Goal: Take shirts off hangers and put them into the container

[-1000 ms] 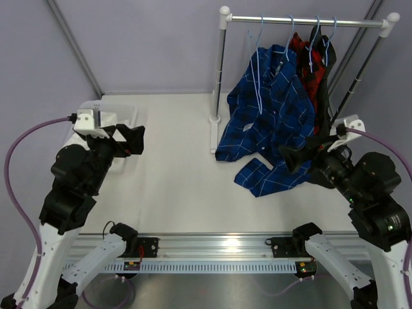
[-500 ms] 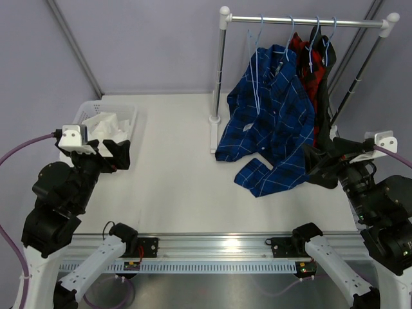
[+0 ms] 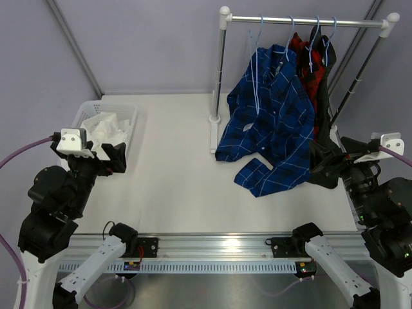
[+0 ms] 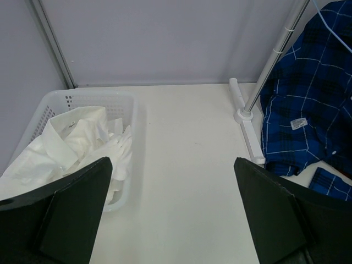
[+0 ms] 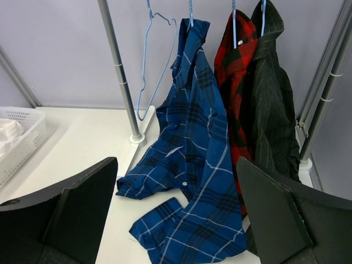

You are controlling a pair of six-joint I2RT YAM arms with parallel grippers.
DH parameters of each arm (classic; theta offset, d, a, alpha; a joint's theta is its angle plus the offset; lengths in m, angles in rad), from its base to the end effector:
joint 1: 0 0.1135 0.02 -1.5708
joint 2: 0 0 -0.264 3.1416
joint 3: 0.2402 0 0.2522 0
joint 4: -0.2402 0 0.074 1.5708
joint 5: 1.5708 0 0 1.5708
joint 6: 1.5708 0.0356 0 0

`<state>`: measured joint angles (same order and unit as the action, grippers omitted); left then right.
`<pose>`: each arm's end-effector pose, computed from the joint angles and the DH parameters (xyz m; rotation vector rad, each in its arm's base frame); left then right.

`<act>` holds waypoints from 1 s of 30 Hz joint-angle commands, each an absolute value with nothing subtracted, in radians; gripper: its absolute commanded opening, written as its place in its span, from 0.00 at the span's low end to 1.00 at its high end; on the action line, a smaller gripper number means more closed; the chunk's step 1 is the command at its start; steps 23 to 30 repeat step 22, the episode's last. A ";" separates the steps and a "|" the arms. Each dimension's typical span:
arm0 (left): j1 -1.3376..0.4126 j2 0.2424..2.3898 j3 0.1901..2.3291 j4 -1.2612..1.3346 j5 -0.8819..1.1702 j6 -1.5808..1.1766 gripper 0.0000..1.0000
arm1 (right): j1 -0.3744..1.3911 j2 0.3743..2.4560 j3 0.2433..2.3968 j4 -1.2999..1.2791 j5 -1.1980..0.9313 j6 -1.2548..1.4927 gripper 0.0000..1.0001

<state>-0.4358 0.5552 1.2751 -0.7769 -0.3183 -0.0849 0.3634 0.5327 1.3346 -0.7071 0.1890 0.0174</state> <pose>0.0481 -0.0101 0.4531 0.0407 1.6263 -0.1416 0.0288 0.0038 0.4757 -0.1022 1.4764 0.1693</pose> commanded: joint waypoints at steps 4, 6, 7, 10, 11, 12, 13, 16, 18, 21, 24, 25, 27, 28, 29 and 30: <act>-0.442 0.523 1.316 -0.816 -0.314 -0.055 0.99 | 0.360 0.523 1.367 -0.693 0.239 -0.028 0.99; -0.440 0.512 1.316 -0.827 -0.316 -0.055 0.99 | 0.360 0.523 1.373 -0.696 0.239 -0.028 1.00; -0.442 0.502 1.313 -0.828 -0.316 -0.055 0.99 | 0.360 0.523 1.374 -0.701 0.244 -0.028 0.99; -0.442 0.488 1.312 -0.844 -0.318 -0.052 0.99 | 0.361 0.519 1.374 -0.706 0.245 -0.028 0.99; -0.440 0.486 1.310 -0.848 -0.319 -0.052 0.99 | 0.360 0.518 1.374 -0.704 0.248 -0.028 0.99; -0.442 0.483 1.310 -0.850 -0.318 -0.054 0.99 | 0.360 0.517 1.376 -0.704 0.249 -0.028 1.00; -0.440 0.479 1.309 -0.853 -0.316 -0.055 0.99 | 0.362 0.518 1.376 -0.704 0.247 -0.028 1.00; -0.440 0.476 1.302 -0.856 -0.314 -0.058 0.99 | 0.361 0.523 1.378 -0.700 0.241 -0.028 0.99; -0.440 0.474 1.302 -0.865 -0.318 -0.058 0.99 | 0.362 0.526 1.374 -0.693 0.241 -0.025 0.99; -0.440 0.471 1.302 -0.874 -0.322 -0.058 0.99 | 0.361 0.528 1.371 -0.680 0.236 -0.023 0.99; -0.440 0.471 1.301 -0.877 -0.324 -0.058 0.99 | 0.360 0.529 1.371 -0.680 0.233 -0.026 1.00; -0.440 0.471 1.301 -0.877 -0.324 -0.058 0.99 | 0.360 0.529 1.371 -0.680 0.233 -0.026 1.00; -0.440 0.471 1.301 -0.877 -0.324 -0.058 0.99 | 0.360 0.529 1.371 -0.680 0.233 -0.026 1.00; -0.440 0.471 1.301 -0.877 -0.324 -0.058 0.99 | 0.360 0.529 1.371 -0.680 0.233 -0.026 1.00; -0.440 0.471 1.301 -0.877 -0.324 -0.058 0.99 | 0.360 0.529 1.371 -0.680 0.233 -0.026 1.00; -0.440 0.471 1.301 -0.877 -0.324 -0.058 0.99 | 0.360 0.529 1.371 -0.680 0.233 -0.026 1.00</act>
